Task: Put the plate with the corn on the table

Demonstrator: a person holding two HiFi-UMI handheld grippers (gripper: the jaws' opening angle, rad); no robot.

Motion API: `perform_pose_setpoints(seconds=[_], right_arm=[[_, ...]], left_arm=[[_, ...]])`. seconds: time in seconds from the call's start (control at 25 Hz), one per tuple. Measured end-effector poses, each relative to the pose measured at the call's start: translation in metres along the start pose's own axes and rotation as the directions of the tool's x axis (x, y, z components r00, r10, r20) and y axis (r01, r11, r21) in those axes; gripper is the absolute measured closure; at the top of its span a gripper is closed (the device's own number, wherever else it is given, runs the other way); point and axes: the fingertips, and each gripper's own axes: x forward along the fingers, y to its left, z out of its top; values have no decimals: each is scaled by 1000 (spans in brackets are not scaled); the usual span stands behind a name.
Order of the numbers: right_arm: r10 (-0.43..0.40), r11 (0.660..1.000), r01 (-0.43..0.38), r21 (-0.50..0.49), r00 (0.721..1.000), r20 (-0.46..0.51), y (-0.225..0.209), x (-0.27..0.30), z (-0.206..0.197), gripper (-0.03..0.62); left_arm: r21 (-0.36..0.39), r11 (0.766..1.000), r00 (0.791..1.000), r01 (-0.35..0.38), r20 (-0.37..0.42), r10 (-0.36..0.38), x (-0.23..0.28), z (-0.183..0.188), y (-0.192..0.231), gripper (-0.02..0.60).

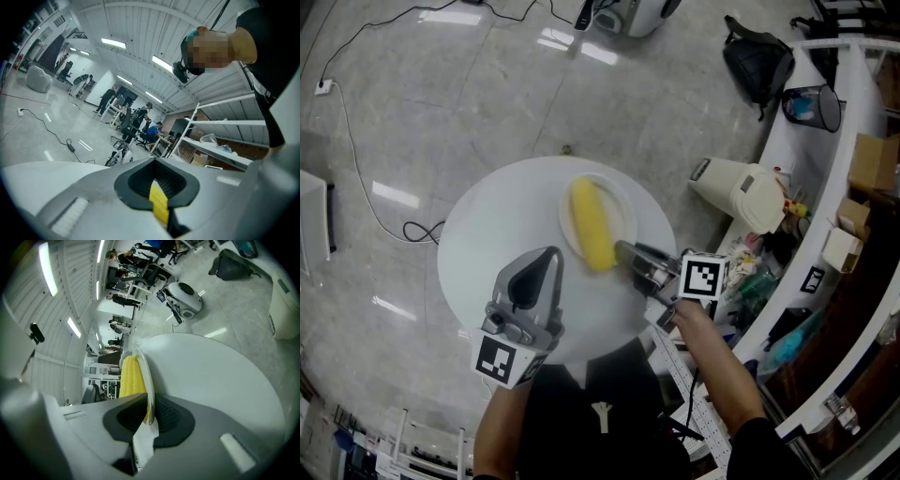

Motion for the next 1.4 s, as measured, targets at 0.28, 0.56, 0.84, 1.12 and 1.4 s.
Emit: perform_pose_setpoints(seconds=[0.28,0.56,0.84,1.12,1.4], right_arm=[[-67,995,67,-71,998,8,-2,-4,-1,506],[-141,979,147,-139,989,50,-5,-6,3,505],[-223,938,234,-254,972,72,-6,-9,3,503],[-272,908,280,-310,960,70,-8,-12,1,480],[-274,907,283,-313,959,72,-10,-18,1,477]], left_arm=[[2,1000,1000,-9,-3,9,-6,-1,2,577],[0,1000,1000,-15,1,15,-11,-2,4,577],[-2,1000,1000,-15,1,15,-13,-4,3,577],[-5,1000,1000,-10,1,10,-12,-3,3,577],[-5,1000,1000,-6,-4,6,-13,-7,-1,577]])
